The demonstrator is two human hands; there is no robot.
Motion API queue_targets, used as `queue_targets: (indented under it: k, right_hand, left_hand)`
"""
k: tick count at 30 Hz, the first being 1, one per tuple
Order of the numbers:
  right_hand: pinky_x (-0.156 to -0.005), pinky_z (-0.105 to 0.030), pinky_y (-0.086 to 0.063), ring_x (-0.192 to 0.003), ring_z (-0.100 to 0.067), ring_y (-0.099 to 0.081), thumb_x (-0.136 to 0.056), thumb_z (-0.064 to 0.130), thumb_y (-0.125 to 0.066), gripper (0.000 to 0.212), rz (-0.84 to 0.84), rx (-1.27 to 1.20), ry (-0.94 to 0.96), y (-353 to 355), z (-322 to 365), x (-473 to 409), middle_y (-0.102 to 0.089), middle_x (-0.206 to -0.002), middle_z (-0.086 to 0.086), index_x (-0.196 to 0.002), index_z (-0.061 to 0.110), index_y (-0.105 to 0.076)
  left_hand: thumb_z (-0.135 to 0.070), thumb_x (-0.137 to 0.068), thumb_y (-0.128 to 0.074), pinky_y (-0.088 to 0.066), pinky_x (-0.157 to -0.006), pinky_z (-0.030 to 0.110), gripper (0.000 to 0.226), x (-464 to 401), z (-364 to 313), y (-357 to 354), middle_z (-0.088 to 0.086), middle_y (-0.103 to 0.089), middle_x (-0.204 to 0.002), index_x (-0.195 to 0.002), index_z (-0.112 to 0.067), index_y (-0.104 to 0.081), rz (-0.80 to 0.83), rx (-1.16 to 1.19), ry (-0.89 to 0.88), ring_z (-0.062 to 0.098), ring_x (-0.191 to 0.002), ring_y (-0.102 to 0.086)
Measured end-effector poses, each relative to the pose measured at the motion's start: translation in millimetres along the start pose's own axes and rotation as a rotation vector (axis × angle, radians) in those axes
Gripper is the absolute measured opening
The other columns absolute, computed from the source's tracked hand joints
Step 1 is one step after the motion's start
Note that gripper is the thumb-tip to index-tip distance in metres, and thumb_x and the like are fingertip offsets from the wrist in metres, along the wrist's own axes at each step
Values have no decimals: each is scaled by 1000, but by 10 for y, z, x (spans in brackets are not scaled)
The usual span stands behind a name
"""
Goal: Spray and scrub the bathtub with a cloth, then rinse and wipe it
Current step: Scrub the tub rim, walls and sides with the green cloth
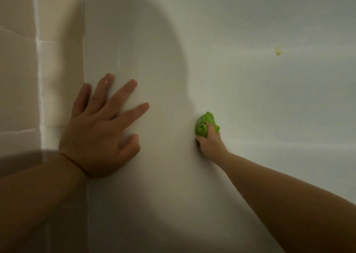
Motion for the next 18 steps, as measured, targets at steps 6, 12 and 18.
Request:
queue_targets:
  k: [6,12,18]
  right_hand:
    - [-119,-47,-28,-147,-41,-32,-101,31,-58,75,-101,103,49,262,-91,-343,-15,-167,-16,-163,40,-15]
    - [-120,-53,-28,-138,-45,-40,-102,44,-52,67,-198,-178,-211,71,167,-223,-27,-159,-19,-161,40,-19]
    - [-113,-43,-41,-128,-26,-51,-96,44,-60,62,-167,-365,129,-1,764,354,-45,-145,-3,-153,45,-38]
  left_hand:
    - [-43,-85,-49,-20,-121,64,62,-96,70,14,6,-38,-163,-141,-22,-64,10,10,-35,37,-154,-27]
    - [-41,-86,-48,-19,-123,61,62,-162,99,28,6,-37,-164,-143,-21,-62,19,18,-32,36,-154,-27]
    - [-41,-86,-48,-22,-121,63,62,-191,100,41,7,-38,-163,-143,-21,-62,20,2,-36,36,-154,-29]
Point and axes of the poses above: each hand's wrist, its own x-axis away from the middle knuckle, its own y-axis out of the back of the hand, z = x × y, the point moved 4 cm from there along -x, towards the middle knuckle
